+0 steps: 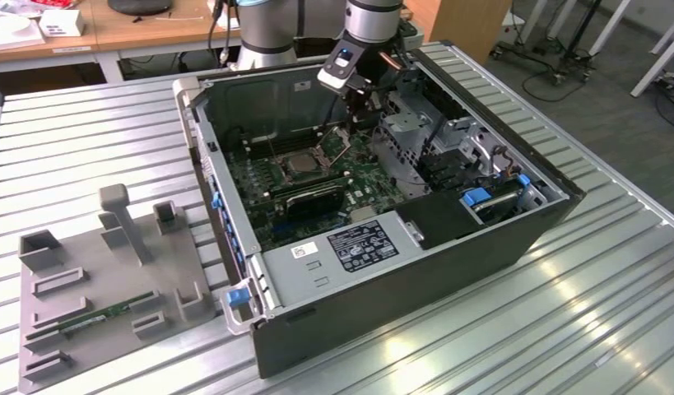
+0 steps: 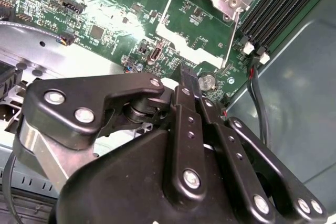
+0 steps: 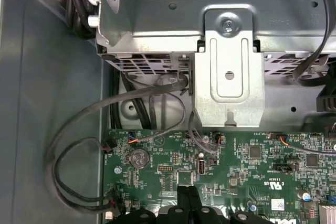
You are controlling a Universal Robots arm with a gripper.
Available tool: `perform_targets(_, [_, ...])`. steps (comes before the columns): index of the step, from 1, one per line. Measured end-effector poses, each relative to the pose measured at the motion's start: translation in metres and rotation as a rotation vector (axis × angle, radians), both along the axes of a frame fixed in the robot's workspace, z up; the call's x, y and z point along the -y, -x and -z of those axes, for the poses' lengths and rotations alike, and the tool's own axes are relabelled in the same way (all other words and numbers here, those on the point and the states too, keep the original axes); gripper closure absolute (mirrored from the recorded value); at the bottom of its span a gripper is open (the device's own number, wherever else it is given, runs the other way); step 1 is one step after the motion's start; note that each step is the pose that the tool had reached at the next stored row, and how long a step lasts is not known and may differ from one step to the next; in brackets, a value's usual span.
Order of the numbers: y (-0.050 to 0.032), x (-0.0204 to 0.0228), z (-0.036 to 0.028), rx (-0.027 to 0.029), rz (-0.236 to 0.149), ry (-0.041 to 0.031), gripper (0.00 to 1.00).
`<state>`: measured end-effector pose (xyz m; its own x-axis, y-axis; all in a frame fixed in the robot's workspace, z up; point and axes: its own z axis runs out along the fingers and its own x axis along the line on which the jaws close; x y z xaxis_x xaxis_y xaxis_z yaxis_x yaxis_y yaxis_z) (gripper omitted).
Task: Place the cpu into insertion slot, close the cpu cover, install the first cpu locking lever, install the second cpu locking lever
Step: 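Close the cpu cover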
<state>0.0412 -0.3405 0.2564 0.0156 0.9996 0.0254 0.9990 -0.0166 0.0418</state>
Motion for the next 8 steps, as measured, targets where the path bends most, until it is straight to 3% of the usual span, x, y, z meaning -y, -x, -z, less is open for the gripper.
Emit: perform_targets(8, [-0.0001,0.0000,0.0011,0.0001,0.000,-0.0002,0.89])
